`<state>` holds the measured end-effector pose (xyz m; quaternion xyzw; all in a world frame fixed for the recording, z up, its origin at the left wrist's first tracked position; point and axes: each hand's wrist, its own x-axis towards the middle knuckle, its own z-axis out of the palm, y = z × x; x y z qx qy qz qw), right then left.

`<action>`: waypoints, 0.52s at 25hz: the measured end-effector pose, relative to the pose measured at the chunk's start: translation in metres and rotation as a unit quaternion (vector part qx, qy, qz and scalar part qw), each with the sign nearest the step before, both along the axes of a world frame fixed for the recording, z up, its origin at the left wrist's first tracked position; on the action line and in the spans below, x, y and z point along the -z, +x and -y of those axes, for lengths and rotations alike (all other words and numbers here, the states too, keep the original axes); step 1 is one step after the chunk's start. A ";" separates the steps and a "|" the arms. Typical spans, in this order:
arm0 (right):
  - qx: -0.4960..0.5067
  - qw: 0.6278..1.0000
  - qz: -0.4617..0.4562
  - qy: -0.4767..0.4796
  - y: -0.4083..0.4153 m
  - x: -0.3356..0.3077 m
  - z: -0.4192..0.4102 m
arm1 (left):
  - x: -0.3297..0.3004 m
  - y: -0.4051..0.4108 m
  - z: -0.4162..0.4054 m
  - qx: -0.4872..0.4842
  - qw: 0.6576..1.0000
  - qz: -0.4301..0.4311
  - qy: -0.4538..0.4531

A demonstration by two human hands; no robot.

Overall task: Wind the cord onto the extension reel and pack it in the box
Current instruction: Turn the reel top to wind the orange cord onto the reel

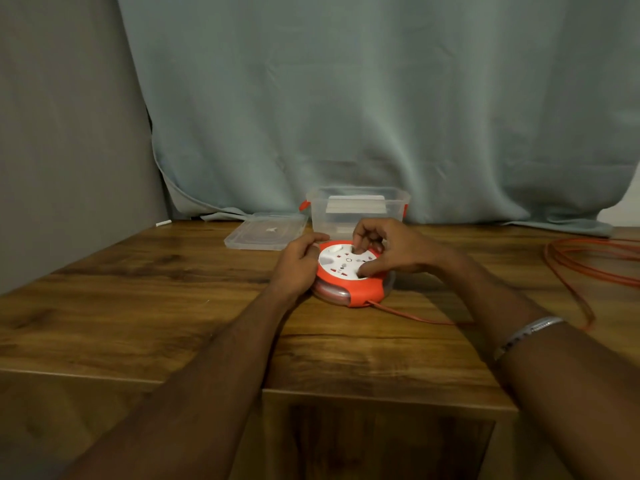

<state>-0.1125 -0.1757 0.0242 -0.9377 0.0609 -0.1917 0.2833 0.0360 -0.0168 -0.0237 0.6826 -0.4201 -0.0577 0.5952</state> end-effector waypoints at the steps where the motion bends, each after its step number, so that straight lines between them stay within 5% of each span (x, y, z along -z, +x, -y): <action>1: -0.002 1.000 0.003 0.002 0.001 0.001 -0.002 | 0.000 0.000 0.000 -0.002 1.000 0.002 -0.001; 13: 0.111 0.983 0.025 -0.147 0.014 0.008 -0.032 | 0.002 0.002 0.001 -0.003 0.999 0.031 0.008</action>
